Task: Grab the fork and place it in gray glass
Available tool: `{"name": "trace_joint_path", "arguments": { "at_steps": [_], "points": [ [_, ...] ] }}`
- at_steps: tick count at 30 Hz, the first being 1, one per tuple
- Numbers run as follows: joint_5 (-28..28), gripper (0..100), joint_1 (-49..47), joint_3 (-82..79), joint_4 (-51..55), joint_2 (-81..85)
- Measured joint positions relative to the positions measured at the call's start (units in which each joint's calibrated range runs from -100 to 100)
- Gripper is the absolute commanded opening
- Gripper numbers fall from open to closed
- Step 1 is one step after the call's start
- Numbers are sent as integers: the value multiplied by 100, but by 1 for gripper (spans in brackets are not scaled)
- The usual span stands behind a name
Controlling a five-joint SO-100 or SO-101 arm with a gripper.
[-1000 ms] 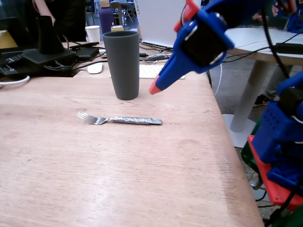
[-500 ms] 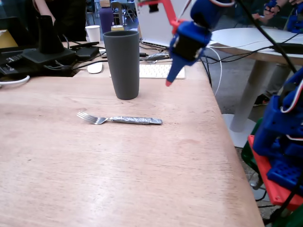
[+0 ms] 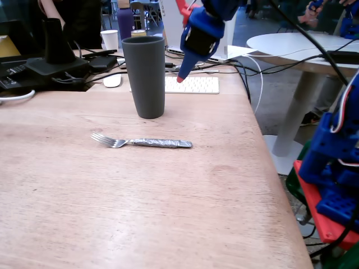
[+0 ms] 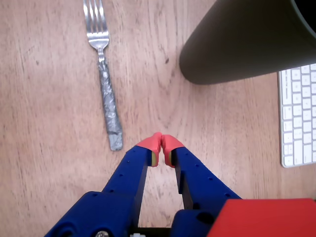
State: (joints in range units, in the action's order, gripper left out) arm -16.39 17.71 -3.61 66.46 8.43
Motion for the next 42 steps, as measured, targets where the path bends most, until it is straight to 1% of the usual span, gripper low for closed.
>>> {"name": "trace_joint_path", "arguments": {
  "at_steps": [1,3,6,9,11,16,21,24,29,30,33,34,35,42],
  "points": [
    [0,0,-113,9,0,-52],
    [0,0,-1127,9,0,-86],
    [10,0,-1616,45,0,-303],
    [20,0,-1851,54,0,-579],
    [20,0,-1860,54,-83,-666],
    [10,0,-1672,54,-836,-1375],
    [15,0,-1127,108,-903,-1755],
    [29,0,-1127,613,-903,-2127],
    [39,0,-958,703,-903,-2231],
    [39,3,-958,703,-903,-2231],
    [39,24,-1043,703,-903,-2231],
    [39,28,-1080,703,-903,-2231],
    [39,30,-1090,703,-903,-2231],
    [39,30,-1099,703,-903,-2231]
  ]
}}
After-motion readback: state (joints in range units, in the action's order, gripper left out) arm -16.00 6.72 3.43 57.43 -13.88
